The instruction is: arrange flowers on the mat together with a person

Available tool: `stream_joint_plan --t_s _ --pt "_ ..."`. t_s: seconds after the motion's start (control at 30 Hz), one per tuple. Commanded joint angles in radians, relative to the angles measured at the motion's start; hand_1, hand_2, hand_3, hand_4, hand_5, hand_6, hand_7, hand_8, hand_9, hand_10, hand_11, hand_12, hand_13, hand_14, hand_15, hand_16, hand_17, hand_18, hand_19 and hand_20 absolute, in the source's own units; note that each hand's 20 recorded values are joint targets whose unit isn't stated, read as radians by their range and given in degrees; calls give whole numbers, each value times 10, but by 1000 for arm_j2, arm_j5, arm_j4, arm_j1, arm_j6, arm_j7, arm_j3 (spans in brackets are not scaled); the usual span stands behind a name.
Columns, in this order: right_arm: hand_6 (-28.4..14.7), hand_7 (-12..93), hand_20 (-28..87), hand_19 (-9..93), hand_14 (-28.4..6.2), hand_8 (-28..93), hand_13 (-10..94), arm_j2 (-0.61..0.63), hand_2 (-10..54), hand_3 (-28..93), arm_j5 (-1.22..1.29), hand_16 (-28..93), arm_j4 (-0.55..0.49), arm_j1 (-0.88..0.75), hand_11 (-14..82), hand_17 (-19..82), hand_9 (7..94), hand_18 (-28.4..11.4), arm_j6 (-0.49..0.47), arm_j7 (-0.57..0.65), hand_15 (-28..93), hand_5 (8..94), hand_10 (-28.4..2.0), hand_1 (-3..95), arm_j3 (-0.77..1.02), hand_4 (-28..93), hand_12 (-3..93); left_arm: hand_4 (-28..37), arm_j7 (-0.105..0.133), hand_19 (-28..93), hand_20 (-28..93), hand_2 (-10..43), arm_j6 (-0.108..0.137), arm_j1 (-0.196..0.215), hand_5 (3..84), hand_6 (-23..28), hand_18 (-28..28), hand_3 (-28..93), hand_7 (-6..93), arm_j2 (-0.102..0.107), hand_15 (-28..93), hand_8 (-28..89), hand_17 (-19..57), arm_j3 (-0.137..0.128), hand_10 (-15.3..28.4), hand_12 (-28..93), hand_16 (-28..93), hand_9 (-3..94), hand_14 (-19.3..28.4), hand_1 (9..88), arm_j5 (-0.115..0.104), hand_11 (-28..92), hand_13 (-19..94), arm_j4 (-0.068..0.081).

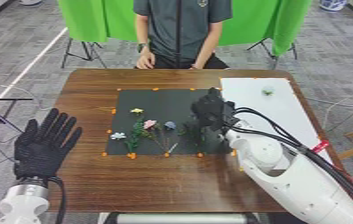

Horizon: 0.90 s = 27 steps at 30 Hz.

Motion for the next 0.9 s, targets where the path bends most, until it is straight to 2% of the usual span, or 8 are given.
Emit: stream_joint_plan --t_s 0.03,0.33,0.5,0.57,0.63,0.73,0.9 --pt "24 377 123 663 -47 -104 624 8 -90 719 -39 346 -15 -19 76 220 780 -183 -23 -14 315 656 -84 563 -1 -283 346 -283 -4 276 132 155 -4 4 464 76 128 697 80 -5 180 -86 -25 -2 128 88 -34 415 126 317 -8 133 316 5" --pt "17 231 104 673 -44 -134 620 15 -95 731 -24 344 -10 -23 135 216 702 -187 -14 -6 315 612 -97 566 0 -283 228 -283 -2 277 132 157 1 9 462 75 128 697 80 -7 182 -87 -25 -4 128 88 -34 418 126 316 -11 131 318 2" --pt "14 226 100 674 -45 -164 617 4 -95 734 -28 338 -16 -31 158 214 679 -188 -20 26 317 599 -100 564 28 -283 199 -283 1 277 131 157 0 14 460 74 128 699 81 -8 182 -87 -25 -2 128 88 -35 418 127 315 -13 131 317 -1" --pt "11 225 98 675 -46 -166 612 5 -95 738 -30 336 -30 -31 172 214 663 -189 -51 45 320 591 -101 562 43 -283 185 -283 0 277 131 156 2 10 459 74 128 700 80 -8 182 -87 -25 -1 128 88 -35 418 127 315 -14 131 317 0" --pt "8 224 97 674 -44 -166 607 5 -95 734 -35 334 -46 -35 180 211 649 -188 -83 47 320 573 -100 570 66 -283 175 -283 3 277 131 156 -4 16 459 74 128 699 81 -8 182 -86 -25 -5 128 88 -34 418 127 316 -11 131 317 -1" --pt "6 228 91 668 -49 -166 591 21 -95 742 -18 322 -68 -36 187 207 626 -185 -80 68 325 550 -99 569 81 -283 165 -283 5 277 130 156 -8 17 458 74 128 699 81 -6 181 -86 -25 -8 129 89 -35 417 127 316 -9 131 317 -1" --pt "3 227 79 661 -57 -166 579 27 -95 762 51 293 -141 -95 188 203 610 -184 -65 102 343 536 -101 542 173 -283 158 -283 -8 277 130 156 -1 29 457 75 128 699 80 -8 180 -86 -25 -9 128 89 -35 417 125 316 -1 131 317 -8"
